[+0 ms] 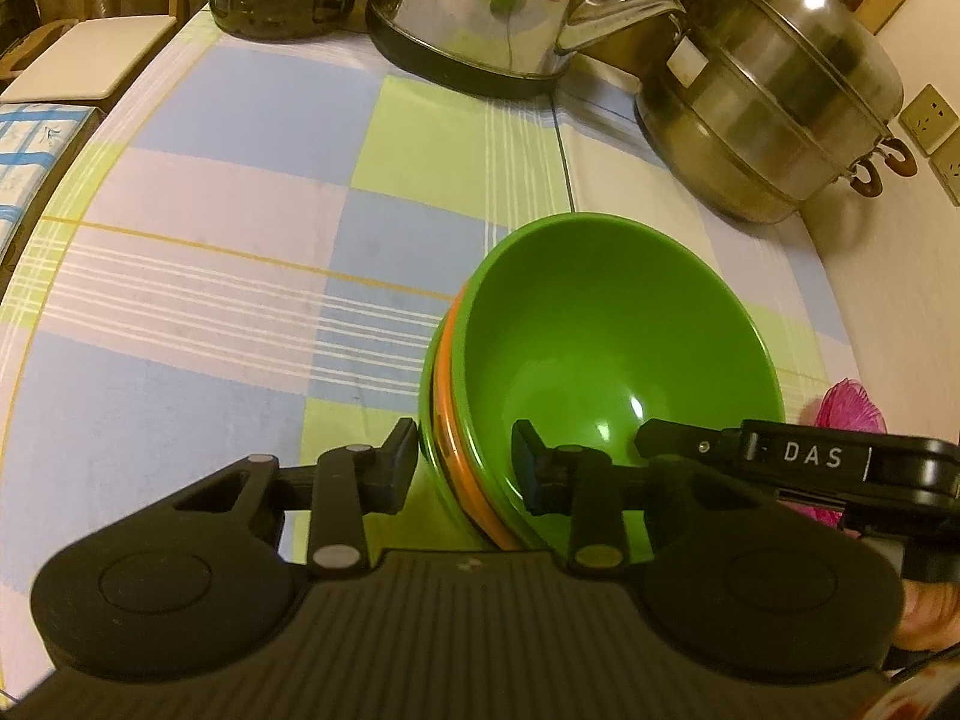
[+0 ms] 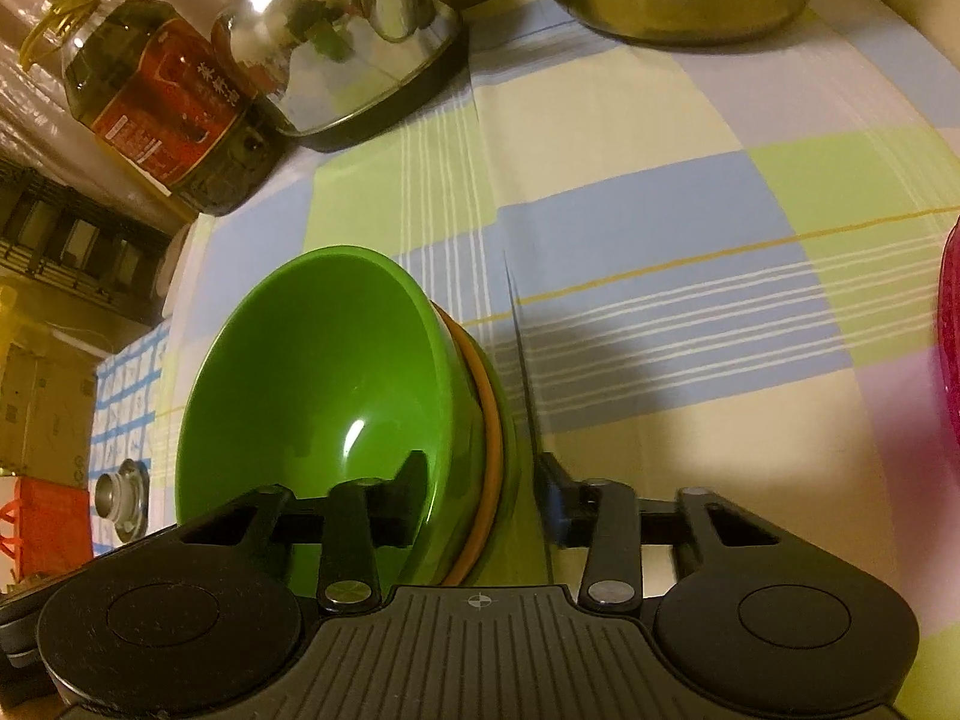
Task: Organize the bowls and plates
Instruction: 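Move both grippers to the bowl stack and close them on its rim, then lift the bowl stack and carry it toward the pink plate stack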
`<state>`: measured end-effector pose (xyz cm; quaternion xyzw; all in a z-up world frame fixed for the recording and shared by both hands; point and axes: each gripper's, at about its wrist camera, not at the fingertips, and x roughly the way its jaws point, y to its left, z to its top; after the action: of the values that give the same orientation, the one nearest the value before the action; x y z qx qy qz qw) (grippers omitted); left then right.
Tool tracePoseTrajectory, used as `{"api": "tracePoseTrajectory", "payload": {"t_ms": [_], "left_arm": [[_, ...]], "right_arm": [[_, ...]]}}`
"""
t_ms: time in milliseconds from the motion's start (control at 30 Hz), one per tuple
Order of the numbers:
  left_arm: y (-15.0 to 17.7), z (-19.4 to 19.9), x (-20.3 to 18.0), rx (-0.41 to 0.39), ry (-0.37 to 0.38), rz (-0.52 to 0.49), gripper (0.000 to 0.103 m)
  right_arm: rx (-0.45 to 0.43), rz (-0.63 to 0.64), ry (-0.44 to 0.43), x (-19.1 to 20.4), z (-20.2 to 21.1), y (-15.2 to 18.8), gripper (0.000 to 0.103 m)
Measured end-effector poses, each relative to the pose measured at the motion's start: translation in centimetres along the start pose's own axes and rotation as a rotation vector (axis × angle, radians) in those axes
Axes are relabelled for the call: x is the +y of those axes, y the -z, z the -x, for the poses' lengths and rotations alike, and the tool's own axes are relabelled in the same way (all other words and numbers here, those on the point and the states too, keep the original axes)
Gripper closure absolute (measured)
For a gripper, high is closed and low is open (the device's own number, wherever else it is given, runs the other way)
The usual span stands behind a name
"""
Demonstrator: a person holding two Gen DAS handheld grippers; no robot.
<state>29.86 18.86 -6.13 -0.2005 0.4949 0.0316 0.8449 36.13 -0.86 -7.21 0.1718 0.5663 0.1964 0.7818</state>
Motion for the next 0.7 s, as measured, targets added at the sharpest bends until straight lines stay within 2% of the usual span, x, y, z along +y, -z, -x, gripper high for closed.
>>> {"api": "tracePoseTrajectory", "payload": {"t_ms": [300,700], "left_arm": [[-0.09,-0.04,0.08,0.005,-0.003,-0.010,0.076],[0.26,0.14,-0.58,0.011,-0.026,-0.039,0.077]], "right_arm": [[0.010,-0.013,0.008,-0.12,-0.65,0.05,0.076],[0.005,0.005,0.028,0.19,-0.53,0.37,0.079]]}}
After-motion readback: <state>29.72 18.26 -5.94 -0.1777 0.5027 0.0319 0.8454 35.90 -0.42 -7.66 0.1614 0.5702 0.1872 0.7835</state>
